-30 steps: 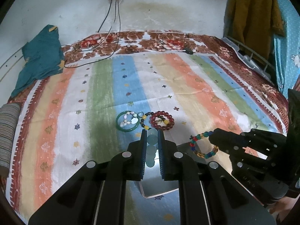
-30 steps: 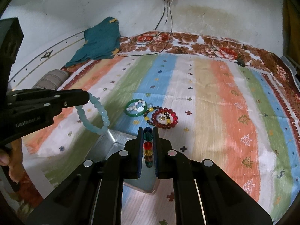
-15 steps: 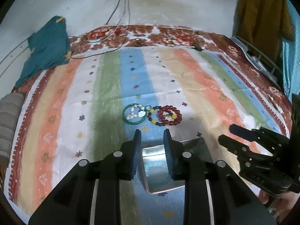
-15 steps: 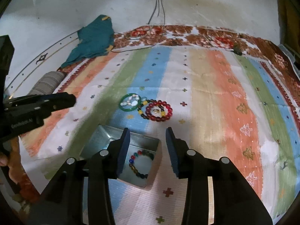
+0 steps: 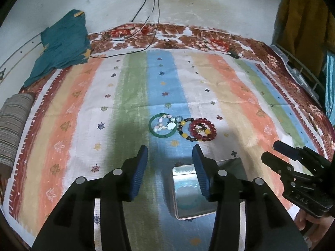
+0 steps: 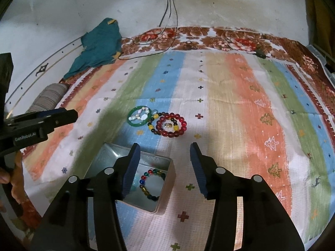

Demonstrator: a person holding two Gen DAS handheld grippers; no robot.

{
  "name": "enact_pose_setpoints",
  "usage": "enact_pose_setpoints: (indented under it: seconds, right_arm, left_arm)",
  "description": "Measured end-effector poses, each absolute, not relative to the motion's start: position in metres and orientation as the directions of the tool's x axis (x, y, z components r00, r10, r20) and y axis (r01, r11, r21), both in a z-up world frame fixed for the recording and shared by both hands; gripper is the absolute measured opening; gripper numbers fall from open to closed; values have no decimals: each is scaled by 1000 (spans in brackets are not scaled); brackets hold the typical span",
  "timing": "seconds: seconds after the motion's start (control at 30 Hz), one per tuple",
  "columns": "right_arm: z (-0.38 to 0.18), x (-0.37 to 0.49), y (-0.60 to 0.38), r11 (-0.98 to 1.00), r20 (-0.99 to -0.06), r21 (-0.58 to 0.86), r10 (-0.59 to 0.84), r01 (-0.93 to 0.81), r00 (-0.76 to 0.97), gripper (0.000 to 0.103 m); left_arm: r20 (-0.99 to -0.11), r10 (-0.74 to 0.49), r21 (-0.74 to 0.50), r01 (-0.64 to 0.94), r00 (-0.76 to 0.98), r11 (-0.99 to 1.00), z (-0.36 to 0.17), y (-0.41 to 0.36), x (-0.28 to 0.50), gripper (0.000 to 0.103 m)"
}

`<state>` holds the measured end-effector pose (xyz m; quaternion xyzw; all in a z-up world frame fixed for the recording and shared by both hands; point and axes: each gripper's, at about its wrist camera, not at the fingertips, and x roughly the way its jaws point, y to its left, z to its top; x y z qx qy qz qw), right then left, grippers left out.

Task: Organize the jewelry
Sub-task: 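Move both open tools back toward the remaining bracelets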

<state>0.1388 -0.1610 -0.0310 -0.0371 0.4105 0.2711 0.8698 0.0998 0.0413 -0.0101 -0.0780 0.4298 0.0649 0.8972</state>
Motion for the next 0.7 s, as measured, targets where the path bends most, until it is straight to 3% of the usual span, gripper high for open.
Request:
enact_pose_setpoints:
  seconds: [0.4, 0.7]
  right_arm:
    - [-32, 156, -159, 857, -736, 163, 435, -489, 518, 64]
    - [-43, 177, -162, 873, -753, 189, 423, -449, 505, 65]
  left_arm:
    - [-781, 84, -58, -206, 618, 977, -18, 49, 117, 55]
    - [-822, 127, 26, -187, 555, 982, -45, 56, 142, 59]
